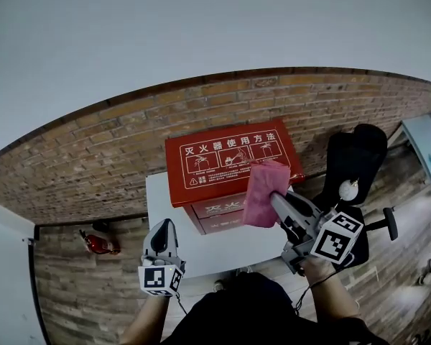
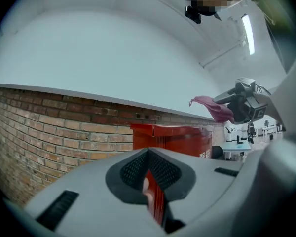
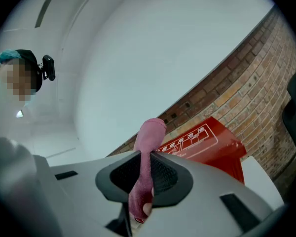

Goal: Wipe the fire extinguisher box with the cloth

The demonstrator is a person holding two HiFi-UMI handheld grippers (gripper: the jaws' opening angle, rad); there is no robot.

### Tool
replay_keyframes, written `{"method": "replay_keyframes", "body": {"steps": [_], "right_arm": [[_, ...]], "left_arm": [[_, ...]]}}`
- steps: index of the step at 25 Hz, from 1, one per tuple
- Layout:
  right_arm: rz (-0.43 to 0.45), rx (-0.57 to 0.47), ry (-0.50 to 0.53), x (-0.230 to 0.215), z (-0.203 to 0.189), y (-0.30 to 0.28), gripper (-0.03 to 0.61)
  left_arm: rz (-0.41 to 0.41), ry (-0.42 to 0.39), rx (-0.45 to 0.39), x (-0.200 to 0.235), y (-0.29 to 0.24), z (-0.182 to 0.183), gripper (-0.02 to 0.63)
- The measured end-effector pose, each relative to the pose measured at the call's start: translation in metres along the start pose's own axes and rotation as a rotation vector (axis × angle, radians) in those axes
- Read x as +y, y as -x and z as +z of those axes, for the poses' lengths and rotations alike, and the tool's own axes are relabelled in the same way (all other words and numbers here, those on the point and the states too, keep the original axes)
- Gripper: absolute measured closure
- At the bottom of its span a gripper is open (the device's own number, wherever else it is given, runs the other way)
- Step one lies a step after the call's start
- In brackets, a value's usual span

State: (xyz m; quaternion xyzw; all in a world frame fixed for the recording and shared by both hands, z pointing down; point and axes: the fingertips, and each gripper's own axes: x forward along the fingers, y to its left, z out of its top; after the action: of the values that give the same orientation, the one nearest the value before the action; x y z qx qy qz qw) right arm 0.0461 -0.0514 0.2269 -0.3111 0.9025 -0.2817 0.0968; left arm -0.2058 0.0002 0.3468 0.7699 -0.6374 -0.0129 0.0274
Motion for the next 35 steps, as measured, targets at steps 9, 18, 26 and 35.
{"method": "replay_keyframes", "body": {"steps": [9, 18, 26, 35], "right_arm": [[-0.025, 0.106, 0.184, -0.067, 0.09, -0.017, 0.515], [-0.051, 0.28, 0.071, -0.155, 0.11, -0.049, 0.515], [-0.21, 0.449, 0.251, -0.186, 0.099, -0.074, 0.515], [-0.549, 0.674, 0.666, -0.206, 0.082, -0.09, 0.515]], "left_arm": [[0.098, -0.063, -0.015, 0.003, -0.033, 0.018, 0.592], [0.139, -0.121, -0.023, -0.001, -0.043, 0.018, 0.592], [0.133, -0.176, -0.035, 0.012, -0.042, 0.017, 0.592], [-0.034, -0.219, -0.115, 0.013, -0.048, 0.031, 0.592]]}}
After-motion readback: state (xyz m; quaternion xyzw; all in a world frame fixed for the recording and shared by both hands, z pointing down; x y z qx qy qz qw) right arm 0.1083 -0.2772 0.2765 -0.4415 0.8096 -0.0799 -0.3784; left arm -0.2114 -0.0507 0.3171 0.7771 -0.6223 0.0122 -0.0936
